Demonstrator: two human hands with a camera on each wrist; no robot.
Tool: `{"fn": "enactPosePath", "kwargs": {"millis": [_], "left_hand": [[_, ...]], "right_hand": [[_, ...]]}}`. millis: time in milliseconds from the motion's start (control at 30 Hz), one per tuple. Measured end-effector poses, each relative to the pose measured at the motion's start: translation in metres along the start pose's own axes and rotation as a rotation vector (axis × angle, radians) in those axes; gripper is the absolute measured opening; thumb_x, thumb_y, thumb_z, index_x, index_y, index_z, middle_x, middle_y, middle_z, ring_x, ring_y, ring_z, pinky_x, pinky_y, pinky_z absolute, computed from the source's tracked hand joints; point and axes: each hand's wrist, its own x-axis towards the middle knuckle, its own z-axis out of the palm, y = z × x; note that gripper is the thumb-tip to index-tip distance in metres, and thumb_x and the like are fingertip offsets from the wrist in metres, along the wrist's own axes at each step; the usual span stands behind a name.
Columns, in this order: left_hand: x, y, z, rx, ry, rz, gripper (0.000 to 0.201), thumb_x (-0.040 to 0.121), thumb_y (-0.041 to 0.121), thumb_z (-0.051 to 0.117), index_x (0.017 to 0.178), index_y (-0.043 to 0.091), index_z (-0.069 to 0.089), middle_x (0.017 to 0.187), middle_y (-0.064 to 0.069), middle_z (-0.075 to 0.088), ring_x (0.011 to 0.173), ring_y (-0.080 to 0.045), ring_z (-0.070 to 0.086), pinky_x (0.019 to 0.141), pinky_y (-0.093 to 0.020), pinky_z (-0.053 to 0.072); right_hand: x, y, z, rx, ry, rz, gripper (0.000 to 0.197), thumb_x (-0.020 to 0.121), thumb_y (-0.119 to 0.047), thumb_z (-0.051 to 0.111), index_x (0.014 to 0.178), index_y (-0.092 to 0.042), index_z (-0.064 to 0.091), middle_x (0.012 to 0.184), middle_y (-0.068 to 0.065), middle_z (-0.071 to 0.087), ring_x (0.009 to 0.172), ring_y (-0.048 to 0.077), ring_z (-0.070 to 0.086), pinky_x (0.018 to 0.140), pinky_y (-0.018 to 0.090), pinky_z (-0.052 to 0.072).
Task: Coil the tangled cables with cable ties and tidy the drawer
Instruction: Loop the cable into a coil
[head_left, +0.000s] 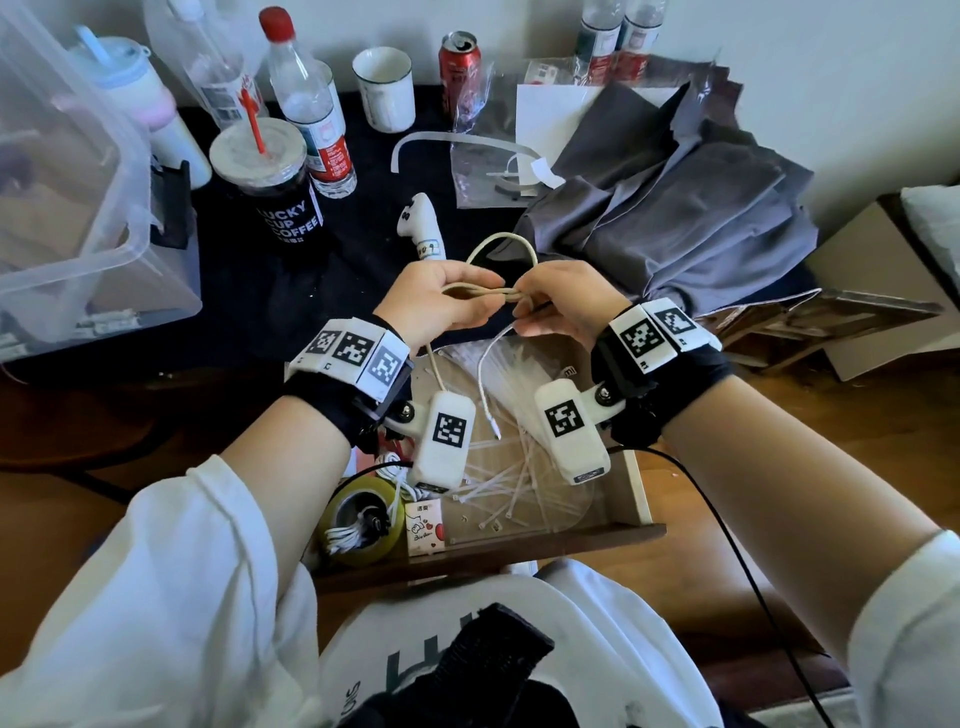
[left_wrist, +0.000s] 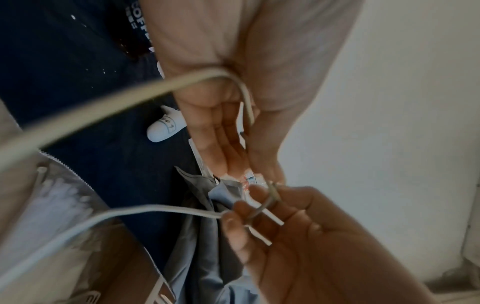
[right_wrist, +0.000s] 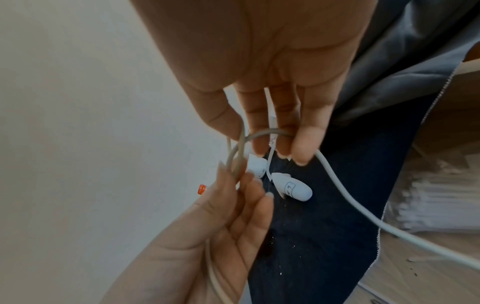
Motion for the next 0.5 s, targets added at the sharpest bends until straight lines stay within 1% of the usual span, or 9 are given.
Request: {"fn": "enactPosePath", "kwargs": {"millis": [33, 100, 167, 233, 300, 400, 433, 467, 500], "left_hand": [[0.0, 0.0, 0.0, 0.027, 0.015, -0.004, 0.012, 0.082, 0.004, 0.069, 0.091, 0.013, 0.067, 0.081, -0.003, 0.065, 0.073, -0.008, 0.064, 0.079, -0.024, 0.057], [0.0, 0.001, -0.001, 0.036, 0.066, 0.005, 0.008, 0.081, 0.008, 0.071, 0.085, 0.015, 0.067, 0.078, -0.002, 0.064, 0.071, -0.008, 0.062, 0.075, -0.024, 0.057], [-0.001, 0.003, 0.001, 0.017, 0.1, 0.005, 0.005, 0.085, 0.015, 0.069, 0.085, 0.02, 0.068, 0.081, -0.001, 0.063, 0.072, -0.008, 0.062, 0.067, -0.023, 0.056], [-0.001, 0.003, 0.004, -0.004, 0.116, 0.006, 0.006, 0.088, 0.019, 0.065, 0.085, 0.024, 0.067, 0.087, -0.001, 0.062, 0.078, -0.009, 0.061, 0.064, -0.024, 0.055], [0.0, 0.002, 0.008, -0.041, 0.124, 0.016, 0.011, 0.091, 0.018, 0.061, 0.084, 0.025, 0.066, 0.091, 0.003, 0.062, 0.086, -0.008, 0.059, 0.067, -0.024, 0.054], [0.005, 0.002, 0.008, -0.185, 0.117, 0.005, 0.018, 0.095, 0.018, 0.054, 0.081, 0.026, 0.061, 0.083, 0.021, 0.065, 0.091, 0.001, 0.055, 0.08, -0.026, 0.046], [0.006, 0.002, 0.005, -0.26, 0.106, -0.004, 0.017, 0.095, 0.021, 0.053, 0.08, 0.025, 0.059, 0.084, 0.021, 0.064, 0.093, 0.0, 0.053, 0.081, -0.026, 0.043], [0.008, 0.003, 0.0, -0.343, 0.089, -0.014, 0.012, 0.092, 0.026, 0.055, 0.08, 0.024, 0.057, 0.09, 0.017, 0.061, 0.096, -0.004, 0.051, 0.08, -0.026, 0.04], [0.009, 0.004, -0.006, -0.405, 0.077, -0.023, 0.009, 0.086, 0.03, 0.058, 0.081, 0.023, 0.056, 0.096, 0.011, 0.057, 0.1, -0.008, 0.048, 0.078, -0.025, 0.04]], "right_hand": [[0.001, 0.0, 0.0, 0.008, 0.008, -0.046, 0.02, 0.089, -0.003, 0.048, 0.069, -0.006, 0.053, 0.065, 0.01, 0.05, 0.057, 0.02, 0.051, 0.063, 0.026, 0.052], [0.002, 0.001, -0.001, 0.021, 0.005, -0.113, 0.019, 0.088, -0.001, 0.049, 0.069, -0.007, 0.052, 0.066, 0.01, 0.052, 0.058, 0.018, 0.052, 0.06, 0.023, 0.053], [0.002, 0.0, -0.002, 0.059, 0.0, -0.142, 0.022, 0.088, 0.002, 0.047, 0.069, -0.007, 0.052, 0.068, 0.011, 0.053, 0.058, 0.016, 0.054, 0.058, 0.021, 0.053], [0.002, -0.001, -0.003, 0.093, -0.01, -0.156, 0.025, 0.088, 0.007, 0.043, 0.069, -0.006, 0.053, 0.069, 0.012, 0.054, 0.056, 0.016, 0.055, 0.055, 0.02, 0.052], [0.003, -0.001, -0.002, 0.09, -0.004, -0.153, 0.028, 0.086, 0.01, 0.039, 0.067, -0.006, 0.051, 0.067, 0.012, 0.055, 0.052, 0.016, 0.055, 0.052, 0.02, 0.051], [0.012, 0.002, -0.005, 0.064, 0.095, -0.14, 0.034, 0.08, 0.018, 0.031, 0.061, -0.005, 0.048, 0.063, 0.012, 0.055, 0.044, 0.013, 0.055, 0.045, 0.019, 0.05], [0.015, 0.005, -0.009, 0.061, 0.136, -0.128, 0.037, 0.079, 0.02, 0.028, 0.06, -0.005, 0.046, 0.06, 0.012, 0.054, 0.043, 0.013, 0.054, 0.042, 0.018, 0.049], [0.019, 0.009, -0.014, 0.053, 0.174, -0.113, 0.039, 0.079, 0.022, 0.026, 0.059, -0.005, 0.044, 0.056, 0.011, 0.052, 0.041, 0.012, 0.053, 0.04, 0.017, 0.047], [0.021, 0.014, -0.019, 0.031, 0.202, -0.093, 0.039, 0.079, 0.022, 0.024, 0.059, -0.005, 0.043, 0.054, 0.011, 0.052, 0.039, 0.012, 0.053, 0.039, 0.018, 0.047]]}}
